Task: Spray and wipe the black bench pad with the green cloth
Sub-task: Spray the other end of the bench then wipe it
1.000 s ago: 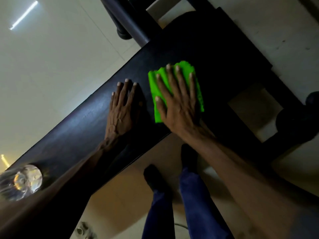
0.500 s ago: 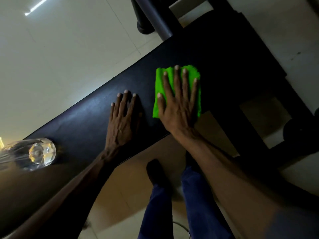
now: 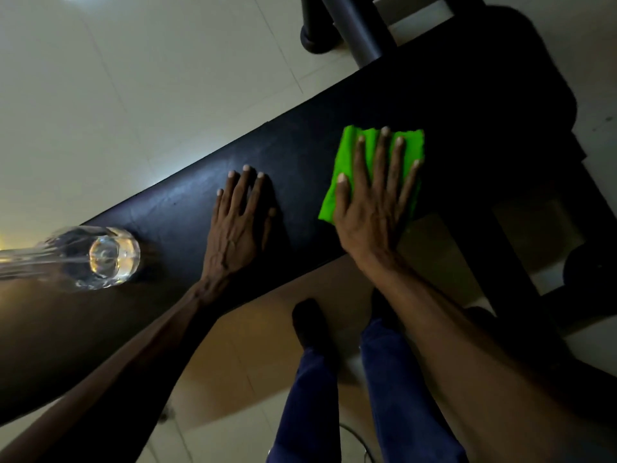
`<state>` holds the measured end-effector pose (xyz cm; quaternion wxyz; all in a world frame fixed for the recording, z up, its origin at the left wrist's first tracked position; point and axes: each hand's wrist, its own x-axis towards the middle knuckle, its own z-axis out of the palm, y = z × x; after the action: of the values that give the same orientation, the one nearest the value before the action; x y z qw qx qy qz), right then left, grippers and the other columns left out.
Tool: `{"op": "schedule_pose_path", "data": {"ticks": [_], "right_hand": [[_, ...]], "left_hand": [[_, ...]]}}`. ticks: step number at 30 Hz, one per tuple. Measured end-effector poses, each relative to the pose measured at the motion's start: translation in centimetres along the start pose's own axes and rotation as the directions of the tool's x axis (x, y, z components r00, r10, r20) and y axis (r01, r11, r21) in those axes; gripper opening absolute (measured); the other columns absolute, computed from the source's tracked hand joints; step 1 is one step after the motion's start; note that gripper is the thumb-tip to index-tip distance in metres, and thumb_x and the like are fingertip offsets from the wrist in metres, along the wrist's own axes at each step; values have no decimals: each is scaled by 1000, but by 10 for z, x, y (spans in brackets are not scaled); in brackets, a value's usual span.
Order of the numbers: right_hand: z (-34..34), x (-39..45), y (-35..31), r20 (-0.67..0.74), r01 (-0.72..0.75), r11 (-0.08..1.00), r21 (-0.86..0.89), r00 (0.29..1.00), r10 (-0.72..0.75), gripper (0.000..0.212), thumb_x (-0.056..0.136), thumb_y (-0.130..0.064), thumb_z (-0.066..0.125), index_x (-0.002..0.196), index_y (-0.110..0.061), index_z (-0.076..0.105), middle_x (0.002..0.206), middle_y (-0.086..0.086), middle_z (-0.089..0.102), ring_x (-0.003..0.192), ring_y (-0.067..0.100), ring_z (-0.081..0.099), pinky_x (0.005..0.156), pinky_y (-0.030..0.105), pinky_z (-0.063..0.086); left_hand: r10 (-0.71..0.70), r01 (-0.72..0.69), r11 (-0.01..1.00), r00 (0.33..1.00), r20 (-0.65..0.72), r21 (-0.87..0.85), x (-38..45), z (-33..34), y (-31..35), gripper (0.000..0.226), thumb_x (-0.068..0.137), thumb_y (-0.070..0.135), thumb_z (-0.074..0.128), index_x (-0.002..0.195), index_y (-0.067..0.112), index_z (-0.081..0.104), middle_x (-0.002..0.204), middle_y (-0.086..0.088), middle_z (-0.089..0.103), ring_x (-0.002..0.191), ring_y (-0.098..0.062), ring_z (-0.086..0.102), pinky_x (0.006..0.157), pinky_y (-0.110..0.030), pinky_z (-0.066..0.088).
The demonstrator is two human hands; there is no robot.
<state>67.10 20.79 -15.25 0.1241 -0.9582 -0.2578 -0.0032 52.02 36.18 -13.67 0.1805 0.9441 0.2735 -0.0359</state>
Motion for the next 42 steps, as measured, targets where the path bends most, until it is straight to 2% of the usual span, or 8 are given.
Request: {"op": "schedule_pose_path", "data": {"ticks": [9,16,23,29,32,36,38,42], "right_hand": [[-7,-44,35,226,537,842,45,816,-532,62,110,-49,36,167,-33,18,177,2,10,164,23,6,131,55,13],[-2,-9,-6,121,176,984,-25,978,-171,62,111,-47,28,168,-23,18,176,11,10,164,32,7,130,61,6],[-11,-45,4,278,453,874,176,829,-486,59,111,-41,34,167,-27,21,178,5,6,165,27,-1,131,57,7],[-40,-23,40,323,356,863,358,820,-472,68,97,-13,41,163,-29,35,177,5,10,165,29,-2,133,53,11],[-53,-15,51,292,272,860,431,860,-419,64,100,-10,41,163,-21,35,176,9,17,164,30,4,132,51,18],[-79,-13,48,299,161,853,497,891,-342,56,104,-16,40,160,-13,39,172,13,29,162,28,17,130,26,12],[-95,-14,41,344,85,851,519,890,-298,54,105,-14,45,159,-11,40,169,12,34,161,26,23,124,15,10],[-112,-17,19,417,-18,832,555,871,-259,55,107,-12,54,159,-18,40,165,6,42,151,25,40,124,37,33]], "left_hand": [[-5,4,1000,998,70,4,-22,-5,-22,64,103,48,26,158,14,28,168,-12,18,156,-30,9,126,-52,15],[10,-10,1000,999,39,-13,-22,1,-19,63,103,46,27,158,14,28,167,-12,18,156,-31,10,126,-47,10],[-79,79,994,997,4,-77,-21,6,-4,61,104,44,31,152,7,40,162,-17,31,154,-35,19,124,-53,22],[-56,53,994,998,-26,-95,-24,6,51,61,101,47,42,134,-2,57,149,-21,48,146,-39,36,118,-52,33],[-166,148,972,982,-90,-180,-20,2,72,48,89,50,62,106,5,60,127,-14,54,119,-35,47,98,-44,42],[-442,402,823,897,-7,-402,-10,-9,91,35,84,39,73,77,14,49,92,-9,53,94,-32,51,75,-38,36],[-546,508,638,828,124,-578,-12,-14,91,34,85,39,73,80,11,55,83,-8,63,86,-30,62,70,-38,45],[-508,443,303,824,250,-844,-49,-38,86,33,82,49,72,99,21,61,98,-5,74,95,-23,72,83,-51,59]]}}
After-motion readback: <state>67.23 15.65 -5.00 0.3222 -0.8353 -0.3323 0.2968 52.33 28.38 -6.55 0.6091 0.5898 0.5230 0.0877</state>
